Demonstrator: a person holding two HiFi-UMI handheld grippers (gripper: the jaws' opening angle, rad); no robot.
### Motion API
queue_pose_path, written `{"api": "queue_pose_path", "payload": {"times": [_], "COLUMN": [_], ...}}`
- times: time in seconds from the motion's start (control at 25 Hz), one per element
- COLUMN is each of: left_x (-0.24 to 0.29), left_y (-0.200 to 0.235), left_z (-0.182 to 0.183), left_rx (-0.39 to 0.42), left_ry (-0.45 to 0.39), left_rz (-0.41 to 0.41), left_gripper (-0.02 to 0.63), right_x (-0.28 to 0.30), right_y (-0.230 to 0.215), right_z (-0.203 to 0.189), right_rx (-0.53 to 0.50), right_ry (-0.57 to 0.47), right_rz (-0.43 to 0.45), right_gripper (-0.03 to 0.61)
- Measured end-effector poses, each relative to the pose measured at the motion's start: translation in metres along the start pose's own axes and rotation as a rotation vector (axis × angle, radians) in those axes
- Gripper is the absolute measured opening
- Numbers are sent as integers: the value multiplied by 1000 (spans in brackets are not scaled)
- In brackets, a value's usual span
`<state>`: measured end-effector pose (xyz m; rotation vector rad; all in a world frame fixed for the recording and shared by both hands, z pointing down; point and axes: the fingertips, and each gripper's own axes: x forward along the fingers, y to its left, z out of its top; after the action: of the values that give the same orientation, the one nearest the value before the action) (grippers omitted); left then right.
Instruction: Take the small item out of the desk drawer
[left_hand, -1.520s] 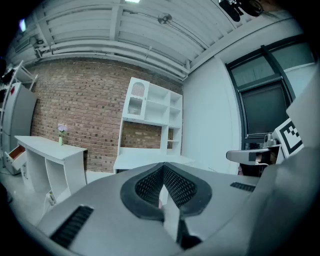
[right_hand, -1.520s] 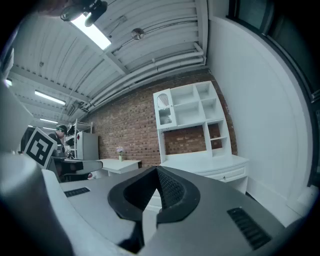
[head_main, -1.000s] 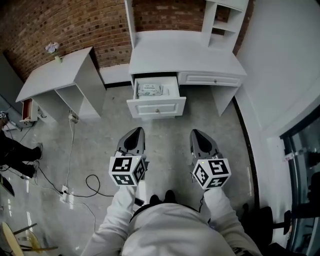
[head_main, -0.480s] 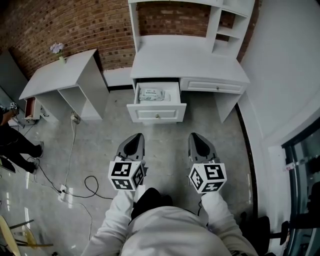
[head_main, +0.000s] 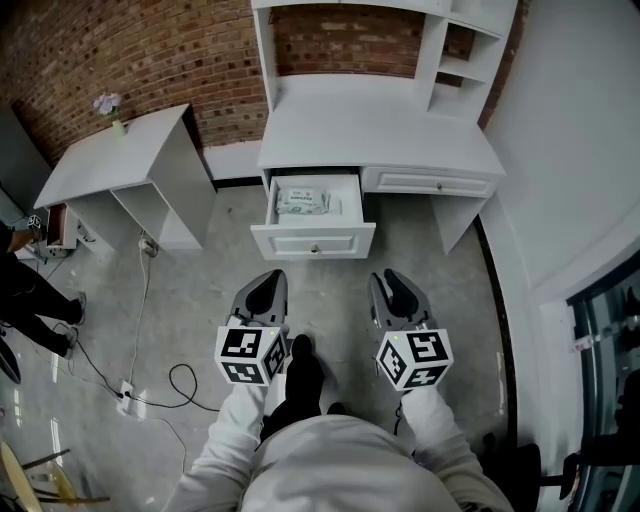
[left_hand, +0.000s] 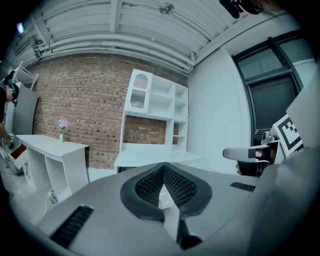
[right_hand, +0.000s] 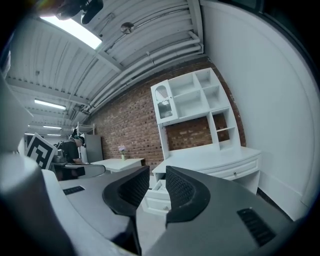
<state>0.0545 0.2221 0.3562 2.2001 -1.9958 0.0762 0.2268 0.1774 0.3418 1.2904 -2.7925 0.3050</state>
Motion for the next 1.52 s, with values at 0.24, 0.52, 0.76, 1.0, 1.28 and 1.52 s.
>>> {"api": "queue_pose_path", "payload": {"times": [0.24,0.52,0.76,1.0,1.28,1.52], "left_x": [54,119,172,215,252,268], "left_y": [33,74,108,140,170,183], "left_z": [6,14,22,28,32,31], "left_rx": [-5,10,37,26,20,18], "left_ry": [1,33,45,56,58,69], "left_rz": [-18,-64,-99,-123,-146,-166], "left_gripper": [17,17,17,17,17,17], "right_x": [61,135,193,242,284,303], "right_y": [-12,-26,-40,-47,-54,-60], "right_z": [2,9,16,22,28,32], "right_rx": [19,32,51,50,53,56], "right_ry": [29,40,54,60,66,64], "right_rz": [-2,-41,-87,-123,-162,-187], "right_gripper": [165,181,210,216,227,227]}}
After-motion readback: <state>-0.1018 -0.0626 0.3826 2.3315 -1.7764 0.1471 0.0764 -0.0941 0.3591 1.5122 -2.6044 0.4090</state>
